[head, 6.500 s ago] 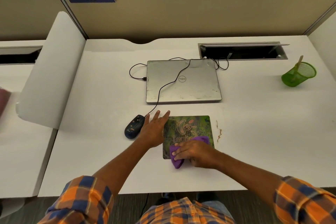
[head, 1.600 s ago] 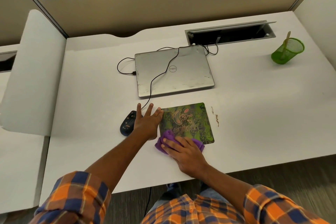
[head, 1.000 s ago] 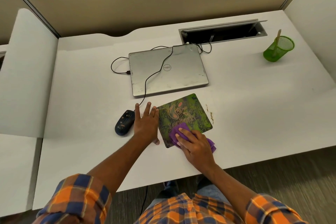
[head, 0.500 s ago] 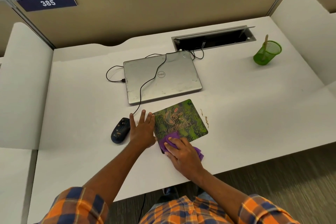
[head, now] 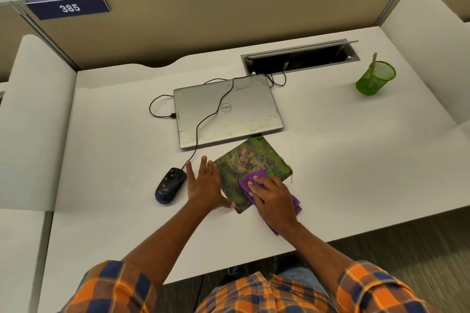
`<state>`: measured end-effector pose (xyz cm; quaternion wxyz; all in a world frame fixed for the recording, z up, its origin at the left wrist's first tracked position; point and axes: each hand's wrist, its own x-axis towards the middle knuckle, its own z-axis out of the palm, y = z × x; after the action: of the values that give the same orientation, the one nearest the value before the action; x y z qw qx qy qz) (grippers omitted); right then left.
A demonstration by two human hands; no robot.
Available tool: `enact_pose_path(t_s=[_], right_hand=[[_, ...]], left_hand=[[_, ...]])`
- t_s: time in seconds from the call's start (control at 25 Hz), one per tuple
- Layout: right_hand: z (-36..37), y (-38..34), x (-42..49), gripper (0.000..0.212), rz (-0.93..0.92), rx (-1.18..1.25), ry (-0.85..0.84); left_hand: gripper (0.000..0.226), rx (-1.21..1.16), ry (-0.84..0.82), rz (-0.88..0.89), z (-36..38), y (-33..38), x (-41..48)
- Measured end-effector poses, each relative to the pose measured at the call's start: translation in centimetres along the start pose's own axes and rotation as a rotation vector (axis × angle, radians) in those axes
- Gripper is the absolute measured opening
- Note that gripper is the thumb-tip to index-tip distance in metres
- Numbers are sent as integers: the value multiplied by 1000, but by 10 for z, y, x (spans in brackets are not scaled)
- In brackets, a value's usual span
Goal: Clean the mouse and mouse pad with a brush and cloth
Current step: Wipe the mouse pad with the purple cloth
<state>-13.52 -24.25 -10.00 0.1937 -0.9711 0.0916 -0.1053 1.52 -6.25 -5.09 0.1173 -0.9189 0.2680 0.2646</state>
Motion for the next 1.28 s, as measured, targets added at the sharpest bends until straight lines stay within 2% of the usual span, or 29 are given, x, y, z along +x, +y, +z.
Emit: enact_pose_path(t_s=[0.08, 0.24, 0.36, 0.48, 0.68, 0.88, 1.04, 1.28], right_hand=[[1, 1, 0, 34, -6, 23, 9], [-1, 4, 2, 36, -28, 21, 11], [0, 3, 2, 37, -26, 16, 7], [0, 3, 2, 37, -26, 21, 16], [0, 0, 3, 36, -11, 23, 6], [5, -11, 1, 37, -31, 33, 13], [14, -28, -1, 35, -48, 38, 19], [23, -49, 6, 37, -35, 16, 17]], left_hand=[[137, -80, 68, -12, 1, 8, -5], [83, -230, 342, 121, 24, 26, -29], [50, -243, 367, 276, 39, 33, -38], [33, -210, 394, 337, 39, 34, -44], [24, -109, 465, 387, 39, 35, -50], [32, -98, 498, 358, 39, 16, -50], [34, -98, 448, 368, 41, -9, -53], [23, -213, 369, 371, 41, -24, -58]])
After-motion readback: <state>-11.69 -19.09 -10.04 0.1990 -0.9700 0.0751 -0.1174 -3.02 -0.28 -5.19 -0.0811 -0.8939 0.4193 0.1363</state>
